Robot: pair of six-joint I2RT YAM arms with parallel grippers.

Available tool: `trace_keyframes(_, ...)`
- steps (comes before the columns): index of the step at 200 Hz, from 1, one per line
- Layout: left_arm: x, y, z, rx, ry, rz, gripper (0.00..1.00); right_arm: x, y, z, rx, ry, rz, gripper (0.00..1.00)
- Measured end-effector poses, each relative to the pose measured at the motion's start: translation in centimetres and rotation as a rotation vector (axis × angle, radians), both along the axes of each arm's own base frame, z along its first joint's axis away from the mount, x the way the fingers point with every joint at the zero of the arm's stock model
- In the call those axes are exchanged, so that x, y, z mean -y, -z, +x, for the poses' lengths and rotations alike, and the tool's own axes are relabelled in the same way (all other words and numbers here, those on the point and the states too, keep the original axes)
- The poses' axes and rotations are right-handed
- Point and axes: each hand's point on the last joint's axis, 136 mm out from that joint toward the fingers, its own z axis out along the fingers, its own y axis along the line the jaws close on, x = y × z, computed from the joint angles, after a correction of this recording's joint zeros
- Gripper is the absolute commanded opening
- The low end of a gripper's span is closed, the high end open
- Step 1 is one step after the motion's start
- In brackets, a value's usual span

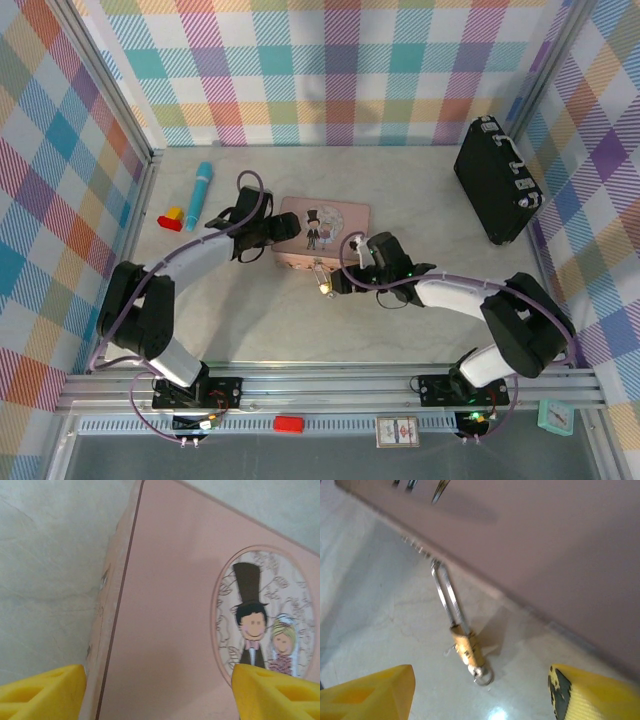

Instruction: Unlock the padlock with the key

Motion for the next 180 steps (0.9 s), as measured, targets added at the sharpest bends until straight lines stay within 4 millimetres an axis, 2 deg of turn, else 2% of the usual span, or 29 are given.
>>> trace_keyframes(32, 0.5, 2.0, -0.6, -0.062, 0.016, 0.005, 0.70, 0.5, -0.2, 2.3, -0.018, 0.022, 0.011, 0.73)
trace_keyframes(67, 1.6, 2.0, -0.7, -0.052, 0.005, 0.002, 0.67, 1.2, -0.2, 5.5, -0.024, 0.045, 0.007, 0.72)
trace_keyframes(89, 3.2, 2.0, -1.4, -0.046, 0.017, 0.002, 0.67, 1.6, -0.3, 7.0, -0.020, 0.056, 0.009, 0.72)
trace_keyframes(107, 4.9, 1.9, -2.4, -0.047, 0.049, -0.005, 0.66, 1.2, -0.7, 6.7, -0.023, 0.039, 0.034, 0.71)
trace_keyframes(123, 5.7, 2.0, -2.9, -0.049, 0.053, -0.007, 0.66, 1.2, -0.7, 6.0, -0.033, 0.040, 0.071, 0.71)
trace_keyframes(150, 5.8, 2.1, -3.0, -0.049, 0.038, -0.013, 0.66, 1.7, -0.2, 3.8, -0.075, 0.074, 0.152, 0.67)
trace_keyframes(180, 5.8, 2.1, -3.0, -0.049, 0.028, -0.017, 0.66, 2.6, 1.5, 1.9, -0.138, 0.145, 0.215, 0.65)
